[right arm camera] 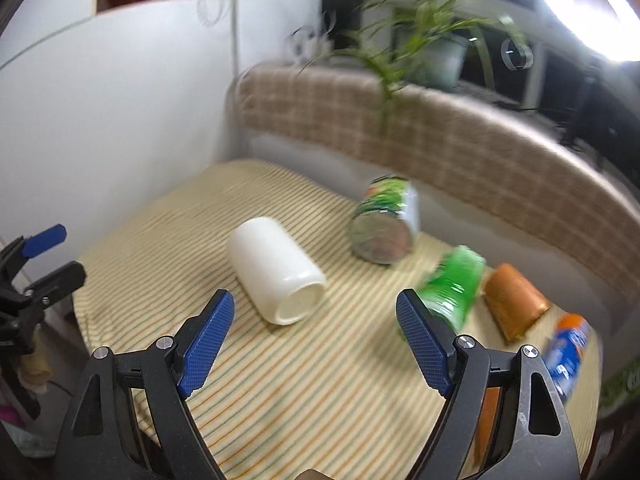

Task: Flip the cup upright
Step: 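Move the right tool down over the white cup lying on its side, then close the right gripper on the white cup's body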

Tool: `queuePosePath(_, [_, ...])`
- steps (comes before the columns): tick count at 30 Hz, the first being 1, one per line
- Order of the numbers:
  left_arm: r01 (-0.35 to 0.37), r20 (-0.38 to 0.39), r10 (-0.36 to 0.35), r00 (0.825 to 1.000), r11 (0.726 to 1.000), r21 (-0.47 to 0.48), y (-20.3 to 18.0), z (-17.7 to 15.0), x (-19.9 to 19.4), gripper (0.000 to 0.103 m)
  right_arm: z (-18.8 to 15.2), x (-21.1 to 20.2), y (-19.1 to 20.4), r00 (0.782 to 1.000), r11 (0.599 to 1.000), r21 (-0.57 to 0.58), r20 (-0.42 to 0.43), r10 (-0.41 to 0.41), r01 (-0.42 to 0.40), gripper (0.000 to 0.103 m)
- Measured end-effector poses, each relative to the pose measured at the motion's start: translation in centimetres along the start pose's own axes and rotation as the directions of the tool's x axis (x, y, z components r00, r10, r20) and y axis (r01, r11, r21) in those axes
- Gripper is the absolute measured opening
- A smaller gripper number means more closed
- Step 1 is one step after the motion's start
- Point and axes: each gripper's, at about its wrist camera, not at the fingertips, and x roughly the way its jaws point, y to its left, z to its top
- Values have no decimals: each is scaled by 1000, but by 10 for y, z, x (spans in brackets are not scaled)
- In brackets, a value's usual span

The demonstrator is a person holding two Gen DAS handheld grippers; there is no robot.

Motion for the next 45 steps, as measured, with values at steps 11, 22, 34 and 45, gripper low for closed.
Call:
queuePosePath(11, [-66, -6, 66, 998, 996, -58, 31, -8, -12, 103, 29, 65, 39, 969, 955, -256, -230, 93, -152, 83])
queuePosePath(22, [-87, -3, 87, 996, 992, -89, 43, -11, -21, 103, 38, 128, 58, 923, 896, -417, -385, -23, -151, 83])
queuePosePath(34, [-97, -4, 97, 995, 990, -106, 51, -12, -21, 103, 40, 142, 49, 909, 904, -396, -416, -21, -161, 74])
queuePosePath(45, [-99, 4, 100, 995, 990, -103, 50, -15, -25, 103, 35, 124, 50, 921, 933, -313, -388, 46, -179, 74])
